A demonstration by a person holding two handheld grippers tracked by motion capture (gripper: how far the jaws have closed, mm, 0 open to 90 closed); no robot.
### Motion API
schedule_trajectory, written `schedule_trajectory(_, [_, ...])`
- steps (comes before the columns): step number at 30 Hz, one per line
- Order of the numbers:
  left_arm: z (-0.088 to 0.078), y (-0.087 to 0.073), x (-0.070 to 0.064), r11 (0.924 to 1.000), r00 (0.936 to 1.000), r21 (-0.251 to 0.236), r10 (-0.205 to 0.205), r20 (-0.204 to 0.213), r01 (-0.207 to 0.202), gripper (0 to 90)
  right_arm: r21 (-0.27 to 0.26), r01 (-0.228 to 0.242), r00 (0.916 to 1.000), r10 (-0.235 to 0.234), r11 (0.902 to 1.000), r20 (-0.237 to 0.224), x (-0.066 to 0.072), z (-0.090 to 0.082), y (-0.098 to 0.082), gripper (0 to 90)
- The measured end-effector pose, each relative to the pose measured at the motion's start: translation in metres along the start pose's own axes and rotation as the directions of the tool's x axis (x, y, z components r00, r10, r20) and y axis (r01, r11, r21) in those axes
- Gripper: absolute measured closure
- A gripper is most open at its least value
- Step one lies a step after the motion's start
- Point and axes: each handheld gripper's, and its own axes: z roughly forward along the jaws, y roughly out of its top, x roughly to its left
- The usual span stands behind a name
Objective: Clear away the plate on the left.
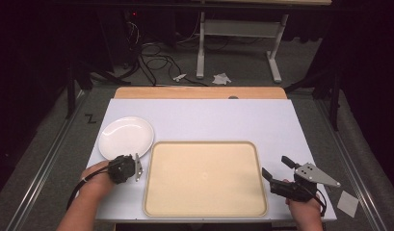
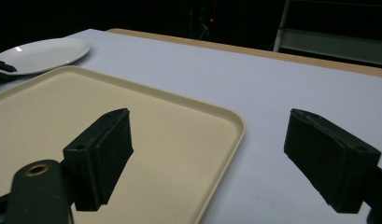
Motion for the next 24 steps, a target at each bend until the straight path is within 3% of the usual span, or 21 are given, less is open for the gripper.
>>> schedule_trajectory(2, [0.000, 0.001, 0.000, 1.0000, 1.0000, 0.000, 0.004, -0.003, -0.004, 81.3, -0.001, -0.002, 1.0000, 0.002, 1.0000, 0.001, 0.000, 0.000, 0.000, 16.2])
schedule_trajectory(7, [-0.005, 0.008, 0.003, 0.9976, 0.9980, -0.063, 0.026, -0.057, -0.030, 85.2, -0.003, -0.002, 1.0000, 0.002, 1.0000, 0.000, -0.001, -0.001, 0.000, 16.2])
schedule_trajectory(14, [-0.008, 0.011, 0.006, 0.9954, 0.9965, -0.084, 0.040, -0.074, -0.047, 87.3, 0.001, 0.001, 1.0000, -0.001, 1.0000, -0.001, 0.000, 0.000, 0.000, 16.2])
schedule_trajectory(24, [-0.016, 0.022, 0.009, 0.9870, 0.9930, -0.159, -0.040, -0.111, 0.022, 87.4, -0.009, 0.002, 1.0000, -0.002, 1.0000, 0.003, -0.001, -0.002, 0.001, 16.2])
